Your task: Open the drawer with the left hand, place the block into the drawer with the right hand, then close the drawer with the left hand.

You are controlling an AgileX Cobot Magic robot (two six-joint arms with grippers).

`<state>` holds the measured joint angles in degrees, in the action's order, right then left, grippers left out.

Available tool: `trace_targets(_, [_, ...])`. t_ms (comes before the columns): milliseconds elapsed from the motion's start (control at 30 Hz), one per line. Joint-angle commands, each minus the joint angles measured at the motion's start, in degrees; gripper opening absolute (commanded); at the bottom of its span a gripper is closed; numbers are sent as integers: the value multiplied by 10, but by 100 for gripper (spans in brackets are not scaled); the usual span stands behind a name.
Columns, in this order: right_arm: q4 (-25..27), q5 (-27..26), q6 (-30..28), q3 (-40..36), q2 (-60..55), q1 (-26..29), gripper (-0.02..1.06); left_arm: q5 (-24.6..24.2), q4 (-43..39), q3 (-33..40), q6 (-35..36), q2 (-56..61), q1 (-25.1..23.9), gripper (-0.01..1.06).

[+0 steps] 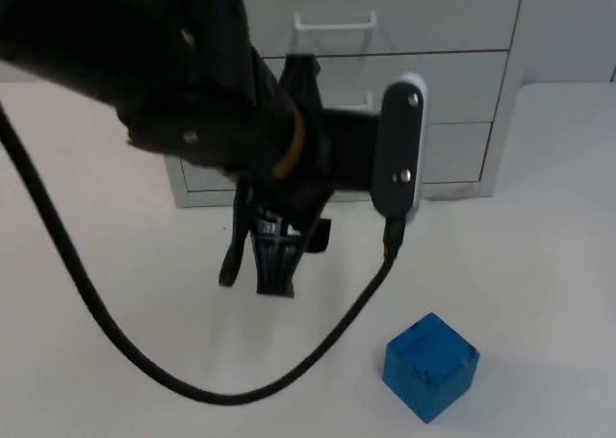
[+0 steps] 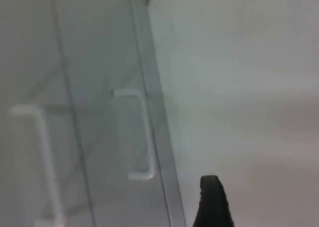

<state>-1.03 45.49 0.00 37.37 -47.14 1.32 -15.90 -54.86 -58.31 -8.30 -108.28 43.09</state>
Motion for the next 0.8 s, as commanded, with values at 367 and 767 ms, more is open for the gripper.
trace_targets(367, [-19, -7, 5, 1, 1, 1, 105, 14, -195, -103, 229, -107, -33, 55])
trace_targets(767, [-19, -9, 7, 1, 1, 1, 105, 25, -195, -149, 234, -164, -58, 55])
